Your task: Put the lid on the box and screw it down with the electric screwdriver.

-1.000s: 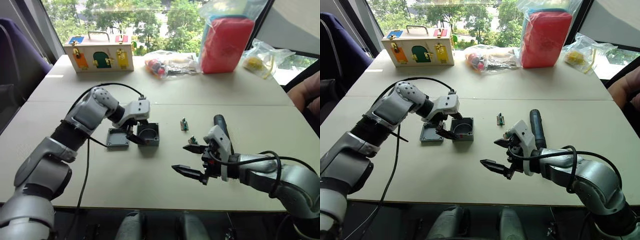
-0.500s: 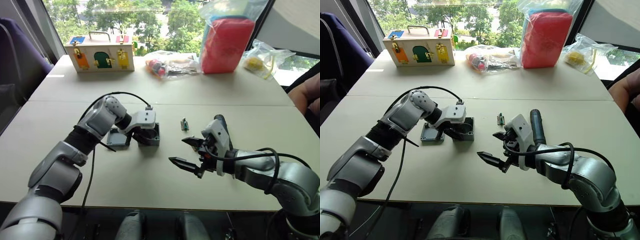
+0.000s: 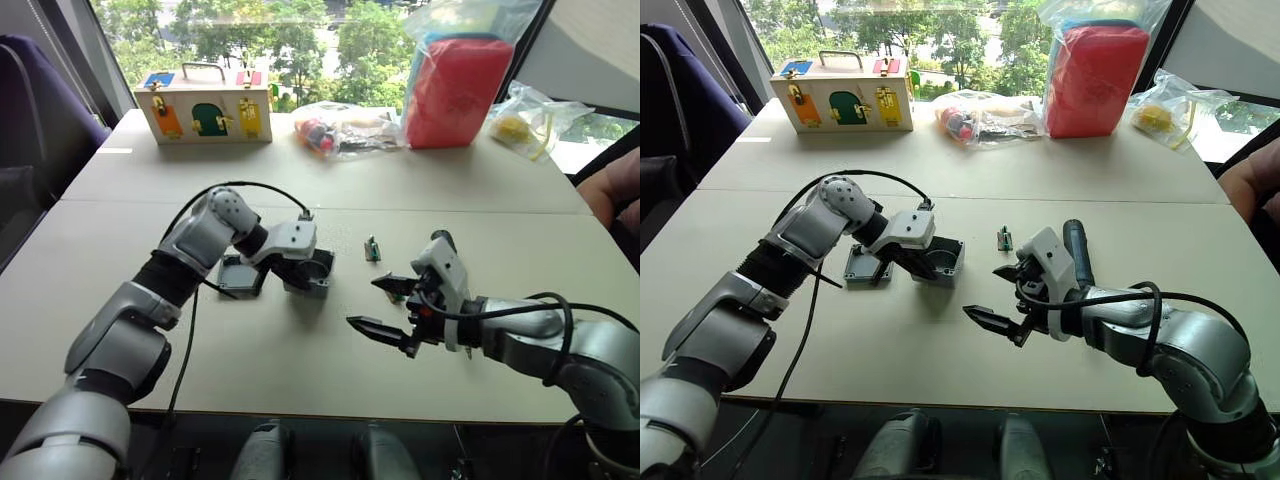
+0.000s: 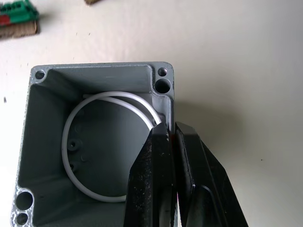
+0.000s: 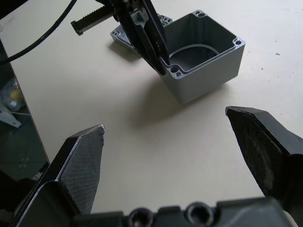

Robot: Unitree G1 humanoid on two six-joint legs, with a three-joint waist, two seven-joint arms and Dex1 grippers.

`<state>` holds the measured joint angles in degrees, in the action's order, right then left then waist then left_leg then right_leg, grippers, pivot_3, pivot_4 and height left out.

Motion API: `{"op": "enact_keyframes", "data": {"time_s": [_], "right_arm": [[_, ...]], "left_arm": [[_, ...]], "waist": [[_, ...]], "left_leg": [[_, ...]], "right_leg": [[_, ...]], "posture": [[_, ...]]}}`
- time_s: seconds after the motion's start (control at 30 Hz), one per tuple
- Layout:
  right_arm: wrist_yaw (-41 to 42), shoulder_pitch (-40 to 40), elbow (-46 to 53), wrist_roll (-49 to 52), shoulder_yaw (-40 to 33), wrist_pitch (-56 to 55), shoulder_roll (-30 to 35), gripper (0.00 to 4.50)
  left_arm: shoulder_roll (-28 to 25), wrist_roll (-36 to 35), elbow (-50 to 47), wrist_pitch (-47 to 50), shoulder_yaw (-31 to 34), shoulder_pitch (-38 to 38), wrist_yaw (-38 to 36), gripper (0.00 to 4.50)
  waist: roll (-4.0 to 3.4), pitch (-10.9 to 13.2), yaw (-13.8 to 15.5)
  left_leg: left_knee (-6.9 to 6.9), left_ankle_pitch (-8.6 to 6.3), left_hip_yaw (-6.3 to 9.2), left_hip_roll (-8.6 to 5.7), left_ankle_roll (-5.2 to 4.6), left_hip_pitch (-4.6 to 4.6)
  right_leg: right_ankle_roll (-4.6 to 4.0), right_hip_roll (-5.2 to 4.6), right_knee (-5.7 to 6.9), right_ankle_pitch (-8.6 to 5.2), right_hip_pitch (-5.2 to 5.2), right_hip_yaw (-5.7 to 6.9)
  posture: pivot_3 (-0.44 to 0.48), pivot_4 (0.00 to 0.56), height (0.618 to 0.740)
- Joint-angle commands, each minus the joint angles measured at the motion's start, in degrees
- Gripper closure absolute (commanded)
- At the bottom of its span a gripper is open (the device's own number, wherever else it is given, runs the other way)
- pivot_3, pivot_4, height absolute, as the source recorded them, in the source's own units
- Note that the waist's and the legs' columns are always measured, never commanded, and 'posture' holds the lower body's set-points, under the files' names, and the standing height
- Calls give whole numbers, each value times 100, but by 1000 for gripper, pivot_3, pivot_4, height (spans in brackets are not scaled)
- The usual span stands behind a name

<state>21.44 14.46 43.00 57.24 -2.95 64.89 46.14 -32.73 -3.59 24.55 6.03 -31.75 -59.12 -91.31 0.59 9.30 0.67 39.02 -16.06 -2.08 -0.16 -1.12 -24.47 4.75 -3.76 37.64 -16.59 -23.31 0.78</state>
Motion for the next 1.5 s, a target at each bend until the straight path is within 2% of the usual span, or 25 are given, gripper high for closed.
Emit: {"op": "enact_keyframes", "data": {"time_s": [0.03,0.27,0.47,0.63,0.73,0.77,0.83,0.87,0.97,1.07,1.13,1.23,1.37,1.43,1.5], "right_arm": [[226,-80,260,155,-204,-44,195,0],[90,-297,396,138,-261,-80,203,0],[-63,-413,473,138,-314,-96,153,0],[-152,-291,369,-101,-138,-87,167,0],[-119,-183,309,-167,-66,-88,162,0],[-97,-157,303,-159,-66,-87,163,0],[-30,-97,293,-106,-66,-83,165,0],[17,-68,286,-70,-65,-81,171,0],[223,14,270,146,-176,-85,217,0],[434,282,160,538,-447,-116,258,0],[468,542,9,697,-548,-207,189,0],[558,996,-138,494,-352,-414,80,0],[1010,1538,-178,-1303,1161,-1212,326,0],[1183,1656,-326,-2038,1748,-1646,333,0],[1313,1696,-453,-2418,2037,-1918,216,0]], "left_arm": [[-210,-363,21,-943,-531,-361,-119,4433],[82,-1007,585,-1520,-1303,-745,-119,4433],[-11,-1345,607,-1783,-1898,-867,-119,4433],[-79,-1139,694,-2344,-2093,-687,-119,4433],[-88,-1055,796,-2472,-2062,-638,-119,3647],[-76,-1042,798,-2441,-1973,-630,-119,3072],[-130,-1108,692,-2232,-1785,-671,-119,2465],[-180,-1199,598,-2023,-1643,-724,-119,2087],[-540,-1520,175,-1117,-1079,-940,-119,2087],[-1083,-2036,-306,569,-163,-1123,-83,2087],[-1376,-1947,-511,1724,174,-1186,255,2087],[-1449,-1584,-550,3015,668,-1127,1435,2087],[-1206,-1067,-691,5474,1500,-673,3728,2087],[-990,-985,-843,6757,2024,-429,4446,2087],[-843,-908,-1059,7486,2386,-141,4956,2087]], "waist": [[-1,0,-6],[0,0,0],[0,0,-6],[0,0,-10],[0,0,-10],[0,0,-10],[0,0,2],[0,0,3],[0,0,-9],[2,1,-50],[1,1,-113],[-5,-3,-134],[-3,-2,-141],[0,0,-149],[2,1,-144]], "left_leg": [[0,0,0,0,0,1],[3,-1,0,0,-2,2],[7,-2,0,0,-3,2],[7,-2,1,1,-3,3],[7,-2,1,1,-3,3],[8,-2,1,1,-3,3],[8,-2,1,0,-3,3],[9,-2,1,0,-3,2],[10,-2,1,-1,-3,2],[10,-2,1,2,-3,0],[10,-2,2,4,-3,1],[10,-3,5,0,-5,12],[13,-2,9,-4,-4,15],[13,-3,10,-5,-4,9],[13,-2,10,-6,-4,0]], "right_leg": [[0,-1,1,0,0,0],[0,0,2,0,2,0],[0,6,4,0,2,-1],[0,7,4,0,1,-1],[0,9,4,0,1,-1],[0,10,4,0,1,-1],[0,13,4,0,2,-1],[0,13,4,0,2,-1],[1,13,4,0,2,-1],[1,15,8,0,-3,-1],[3,17,11,-1,-4,-1],[11,19,19,-7,5,-1],[19,17,33,-12,5,-1],[22,17,35,-14,-4,-3],[23,17,39,-15,-14,-5]], "posture": [[0,150,740],[0,150,740],[0,150,740],[0,150,740],[0,150,740],[0,150,740],[0,150,740],[0,150,740],[0,150,740],[0,150,740],[0,150,740],[0,150,740],[0,150,740],[0,150,740],[0,150,740]]}}
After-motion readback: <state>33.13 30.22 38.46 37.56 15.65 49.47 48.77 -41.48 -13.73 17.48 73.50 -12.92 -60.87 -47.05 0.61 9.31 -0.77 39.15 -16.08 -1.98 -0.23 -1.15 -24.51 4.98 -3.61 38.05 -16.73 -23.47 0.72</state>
